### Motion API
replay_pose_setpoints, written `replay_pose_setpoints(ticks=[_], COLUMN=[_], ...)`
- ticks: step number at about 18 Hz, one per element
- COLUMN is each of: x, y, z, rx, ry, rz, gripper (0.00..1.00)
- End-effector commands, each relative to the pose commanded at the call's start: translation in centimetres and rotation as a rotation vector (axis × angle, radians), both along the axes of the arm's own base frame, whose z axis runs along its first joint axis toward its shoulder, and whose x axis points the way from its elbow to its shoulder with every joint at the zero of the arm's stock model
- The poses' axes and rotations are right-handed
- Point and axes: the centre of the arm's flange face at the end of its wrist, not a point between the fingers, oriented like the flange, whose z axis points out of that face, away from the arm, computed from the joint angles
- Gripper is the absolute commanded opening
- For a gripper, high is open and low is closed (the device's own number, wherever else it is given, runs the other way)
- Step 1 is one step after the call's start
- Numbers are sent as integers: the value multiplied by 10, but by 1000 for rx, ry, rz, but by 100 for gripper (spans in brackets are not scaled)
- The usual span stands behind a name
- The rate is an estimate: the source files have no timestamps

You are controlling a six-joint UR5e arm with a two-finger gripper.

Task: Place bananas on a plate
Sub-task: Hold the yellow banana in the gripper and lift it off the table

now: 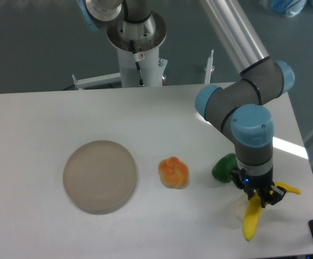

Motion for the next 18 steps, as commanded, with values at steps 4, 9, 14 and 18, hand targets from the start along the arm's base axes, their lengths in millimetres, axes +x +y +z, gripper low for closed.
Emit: replay_pose_setpoints(ticks=[4,9,14,18], x=[2,5,9,28], y=[-1,1,2,0], z=[5,9,14,20], rx=[4,15,30,66], ry=[2,2,-1,-32], rz=[-2,5,33,160], gripper=[31,31,31,31])
